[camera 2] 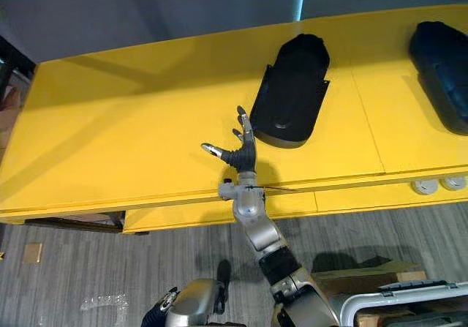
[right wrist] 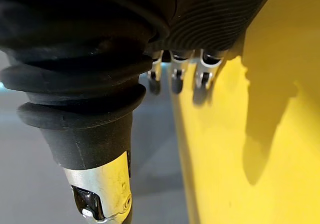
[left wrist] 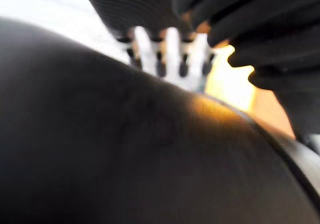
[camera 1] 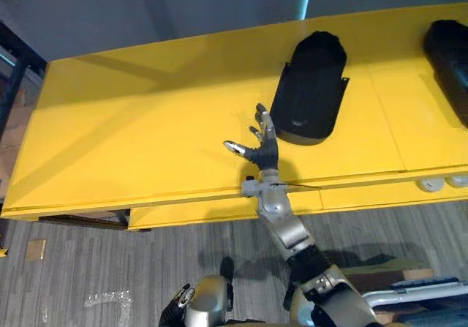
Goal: Walk over and take plastic housings, then place them on the shelf
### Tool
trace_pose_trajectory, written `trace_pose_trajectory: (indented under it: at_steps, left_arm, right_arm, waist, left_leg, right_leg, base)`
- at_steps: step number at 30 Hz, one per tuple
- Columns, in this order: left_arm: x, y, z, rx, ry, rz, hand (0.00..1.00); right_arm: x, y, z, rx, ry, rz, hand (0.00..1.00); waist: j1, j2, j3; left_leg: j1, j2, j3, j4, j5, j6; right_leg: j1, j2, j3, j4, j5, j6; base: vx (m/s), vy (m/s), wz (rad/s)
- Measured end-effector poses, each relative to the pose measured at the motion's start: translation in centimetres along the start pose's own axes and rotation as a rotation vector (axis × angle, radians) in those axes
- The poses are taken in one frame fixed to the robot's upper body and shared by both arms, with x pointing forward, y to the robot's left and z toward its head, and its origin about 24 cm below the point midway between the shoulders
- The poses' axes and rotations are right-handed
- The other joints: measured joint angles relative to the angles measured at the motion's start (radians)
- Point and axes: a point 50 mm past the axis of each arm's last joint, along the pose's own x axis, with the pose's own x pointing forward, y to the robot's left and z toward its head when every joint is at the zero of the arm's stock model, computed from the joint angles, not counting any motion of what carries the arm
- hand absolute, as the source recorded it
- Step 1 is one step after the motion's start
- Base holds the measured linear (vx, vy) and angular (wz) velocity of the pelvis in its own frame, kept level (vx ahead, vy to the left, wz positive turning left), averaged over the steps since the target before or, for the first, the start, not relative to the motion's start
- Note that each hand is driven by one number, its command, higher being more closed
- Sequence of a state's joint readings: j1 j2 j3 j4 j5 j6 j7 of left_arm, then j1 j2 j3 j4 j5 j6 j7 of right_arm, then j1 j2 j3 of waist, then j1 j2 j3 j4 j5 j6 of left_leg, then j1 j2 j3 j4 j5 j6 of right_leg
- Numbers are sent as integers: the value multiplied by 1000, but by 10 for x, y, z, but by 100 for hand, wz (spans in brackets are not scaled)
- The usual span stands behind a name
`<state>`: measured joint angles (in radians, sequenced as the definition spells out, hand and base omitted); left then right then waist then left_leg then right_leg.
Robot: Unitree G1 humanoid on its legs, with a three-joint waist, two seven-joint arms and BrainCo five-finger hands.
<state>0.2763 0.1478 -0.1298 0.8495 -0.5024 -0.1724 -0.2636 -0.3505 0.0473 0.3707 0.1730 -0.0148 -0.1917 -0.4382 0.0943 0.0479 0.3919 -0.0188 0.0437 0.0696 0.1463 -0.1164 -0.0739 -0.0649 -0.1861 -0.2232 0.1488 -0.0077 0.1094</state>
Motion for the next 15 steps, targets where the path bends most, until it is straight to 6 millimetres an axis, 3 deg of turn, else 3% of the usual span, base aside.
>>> trace_pose_trajectory:
  at_steps: [4, 15]
  left_arm:
    - [-1, 4, -1, -4, 3, 20, 0]
    - [-10, 23, -4, 4, 24, 88, 0]
  right_arm:
    - [-20, -22, -4, -18, 14, 15, 0]
    - [-56, -49, -14, 19, 78, 56, 0]
  waist:
    - [-13, -19, -10]
    - [-43, -77, -45]
  left_leg:
    - [3, 0, 2, 0, -4, 3]
    - [5, 7, 36, 4, -24, 11]
  right_leg:
    - [16, 4, 0, -25, 13, 3]
    - [31, 16, 28, -74, 38, 6]
  base:
    - [0, 0, 0]
    - [1, 9, -8]
